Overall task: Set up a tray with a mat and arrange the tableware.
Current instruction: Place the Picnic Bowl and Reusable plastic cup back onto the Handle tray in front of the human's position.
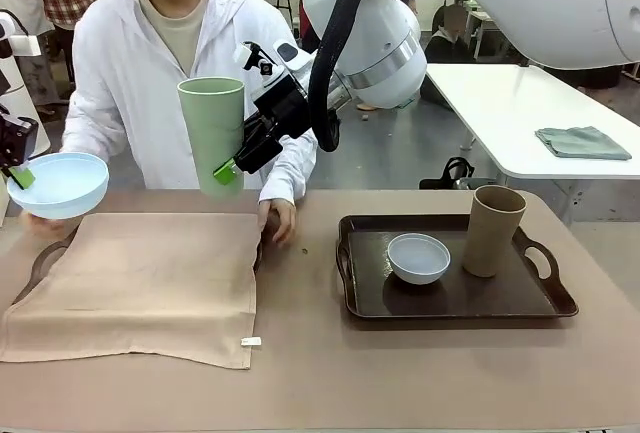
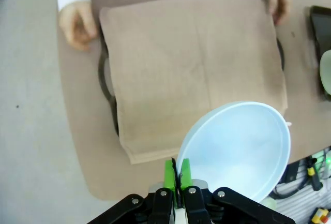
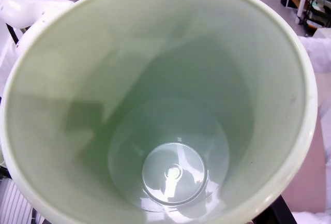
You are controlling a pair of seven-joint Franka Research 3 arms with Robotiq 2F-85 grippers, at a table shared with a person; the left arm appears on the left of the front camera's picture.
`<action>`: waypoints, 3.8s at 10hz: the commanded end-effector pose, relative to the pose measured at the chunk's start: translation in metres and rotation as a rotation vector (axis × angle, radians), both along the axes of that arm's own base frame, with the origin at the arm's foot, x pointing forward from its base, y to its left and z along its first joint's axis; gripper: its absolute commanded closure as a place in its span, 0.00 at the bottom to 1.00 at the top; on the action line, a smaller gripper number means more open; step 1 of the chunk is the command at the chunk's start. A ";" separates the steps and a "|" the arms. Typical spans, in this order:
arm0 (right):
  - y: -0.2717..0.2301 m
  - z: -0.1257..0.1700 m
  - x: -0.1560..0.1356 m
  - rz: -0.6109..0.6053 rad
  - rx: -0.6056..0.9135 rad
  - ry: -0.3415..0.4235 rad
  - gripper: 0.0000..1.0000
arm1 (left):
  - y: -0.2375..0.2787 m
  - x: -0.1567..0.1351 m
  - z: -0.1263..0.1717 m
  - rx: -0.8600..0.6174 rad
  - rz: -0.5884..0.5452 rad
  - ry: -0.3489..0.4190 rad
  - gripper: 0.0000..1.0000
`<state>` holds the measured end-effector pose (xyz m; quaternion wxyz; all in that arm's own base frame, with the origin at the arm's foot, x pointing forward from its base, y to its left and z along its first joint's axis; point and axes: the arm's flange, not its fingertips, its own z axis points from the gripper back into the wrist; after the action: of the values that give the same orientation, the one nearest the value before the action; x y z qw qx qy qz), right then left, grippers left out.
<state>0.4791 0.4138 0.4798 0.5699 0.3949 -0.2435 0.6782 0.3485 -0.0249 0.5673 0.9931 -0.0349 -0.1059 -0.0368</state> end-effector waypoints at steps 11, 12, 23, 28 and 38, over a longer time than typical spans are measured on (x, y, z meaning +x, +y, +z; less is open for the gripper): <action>-0.003 0.000 -0.004 0.001 0.001 0.003 0.80 | 0.000 -0.001 0.001 0.005 -0.001 -0.002 1.00; -0.003 0.000 -0.004 0.001 0.001 0.003 0.80 | 0.000 -0.001 0.001 0.005 -0.001 -0.002 1.00; 0.062 -0.149 0.065 0.003 -0.008 0.015 0.21 | -0.006 0.103 -0.137 -0.074 0.048 0.099 0.96; 0.053 -0.164 0.069 -0.032 -0.012 0.032 0.21 | -0.005 0.106 -0.147 -0.093 0.060 0.081 0.96; 0.068 -0.218 0.091 -0.011 0.001 -0.011 0.21 | -0.009 0.155 -0.204 -0.077 0.089 0.095 0.96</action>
<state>0.5672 0.4811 0.2703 0.5777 0.4013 -0.2397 0.6692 0.4963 -0.0329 0.3612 0.9957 -0.0690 -0.0602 0.0094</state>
